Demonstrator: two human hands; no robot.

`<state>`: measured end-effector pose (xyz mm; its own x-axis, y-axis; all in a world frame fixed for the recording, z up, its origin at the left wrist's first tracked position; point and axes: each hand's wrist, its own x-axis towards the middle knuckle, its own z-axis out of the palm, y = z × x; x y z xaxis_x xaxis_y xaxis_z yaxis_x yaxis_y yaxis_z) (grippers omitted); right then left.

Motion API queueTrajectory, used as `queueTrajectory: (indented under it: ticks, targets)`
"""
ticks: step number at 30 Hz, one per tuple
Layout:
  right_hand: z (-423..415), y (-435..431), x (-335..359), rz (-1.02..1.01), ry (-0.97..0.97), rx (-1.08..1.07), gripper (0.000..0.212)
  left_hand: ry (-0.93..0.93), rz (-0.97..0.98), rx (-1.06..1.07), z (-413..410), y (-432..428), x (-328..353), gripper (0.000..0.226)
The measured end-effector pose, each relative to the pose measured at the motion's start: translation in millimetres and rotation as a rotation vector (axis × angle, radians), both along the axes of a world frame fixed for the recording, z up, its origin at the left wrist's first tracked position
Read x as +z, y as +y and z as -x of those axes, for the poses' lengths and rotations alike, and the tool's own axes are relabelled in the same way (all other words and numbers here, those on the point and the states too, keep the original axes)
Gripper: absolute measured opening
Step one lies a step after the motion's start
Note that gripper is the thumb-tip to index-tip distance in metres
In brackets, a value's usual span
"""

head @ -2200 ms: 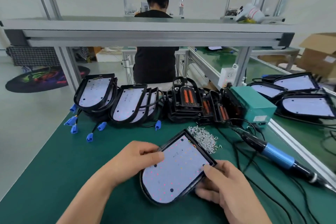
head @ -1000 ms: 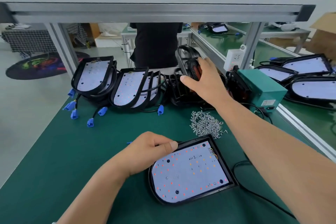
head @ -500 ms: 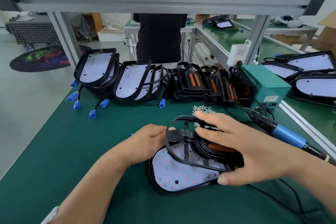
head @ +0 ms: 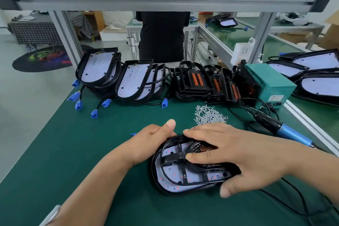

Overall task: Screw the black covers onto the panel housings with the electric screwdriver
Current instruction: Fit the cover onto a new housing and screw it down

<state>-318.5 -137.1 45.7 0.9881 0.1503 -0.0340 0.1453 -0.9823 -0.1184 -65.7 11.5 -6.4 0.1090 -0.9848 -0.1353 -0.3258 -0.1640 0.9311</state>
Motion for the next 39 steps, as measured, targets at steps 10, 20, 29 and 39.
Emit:
queueTrajectory:
  ticks: [10, 20, 29, 39]
  targets:
    - [-12, 11, -1, 0.015, 0.042, 0.036, 0.069, -0.110, -0.012, 0.008, -2, -2, -6, 0.079]
    - [0, 24, -24, -0.092, -0.180, -0.111, 0.072, -0.172, 0.030, -0.025, -1, -6, -12, 0.085]
    - [116, -57, -29, 0.206, -0.367, -1.170, 0.068, -0.192, 0.041, -0.020, 0, -1, -4, 0.072]
    - [155, -94, -55, 0.167, -0.035, -1.232, 0.042, -0.209, 0.012, -0.066, 1, -3, -4, 0.041]
